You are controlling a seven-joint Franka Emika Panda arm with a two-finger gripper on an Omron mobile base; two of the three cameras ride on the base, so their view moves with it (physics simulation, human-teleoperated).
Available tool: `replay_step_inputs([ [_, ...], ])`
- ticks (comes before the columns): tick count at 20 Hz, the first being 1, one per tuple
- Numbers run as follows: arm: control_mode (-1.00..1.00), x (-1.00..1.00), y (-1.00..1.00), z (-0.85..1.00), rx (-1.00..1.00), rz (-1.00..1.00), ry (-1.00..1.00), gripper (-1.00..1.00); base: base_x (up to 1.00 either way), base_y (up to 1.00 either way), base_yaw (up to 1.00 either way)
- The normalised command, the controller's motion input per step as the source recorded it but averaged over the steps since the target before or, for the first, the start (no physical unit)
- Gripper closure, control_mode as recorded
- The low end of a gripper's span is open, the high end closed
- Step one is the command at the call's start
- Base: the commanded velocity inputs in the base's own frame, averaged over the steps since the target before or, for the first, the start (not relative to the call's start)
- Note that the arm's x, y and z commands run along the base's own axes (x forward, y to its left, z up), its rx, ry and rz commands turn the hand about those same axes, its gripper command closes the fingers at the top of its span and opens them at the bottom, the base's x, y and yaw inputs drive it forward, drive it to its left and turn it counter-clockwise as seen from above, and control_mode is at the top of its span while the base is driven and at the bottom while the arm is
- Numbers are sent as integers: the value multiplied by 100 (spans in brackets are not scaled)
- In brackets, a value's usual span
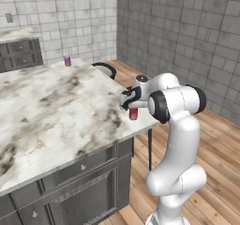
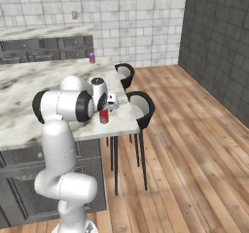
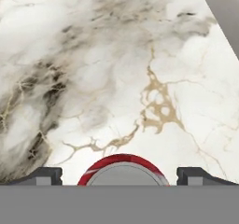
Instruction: Four empty soda cans are scattered around the kitchen. Gather all the cans and cluster them next to the stove for recycling.
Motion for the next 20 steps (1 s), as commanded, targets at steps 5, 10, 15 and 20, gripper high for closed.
replay_step_inputs([
  [5, -100, -3, 0, 4, 0, 0, 0, 100, 0, 0, 0],
  [10, -100, -20, 0, 50, 0, 0, 0, 100, 0, 0, 0],
  [15, -100, -49, -1, 80, 0, -2, 0, 100, 0, 0, 0],
  [20, -100, -78, -13, 57, 1, -2, 0, 100, 0, 0, 0],
])
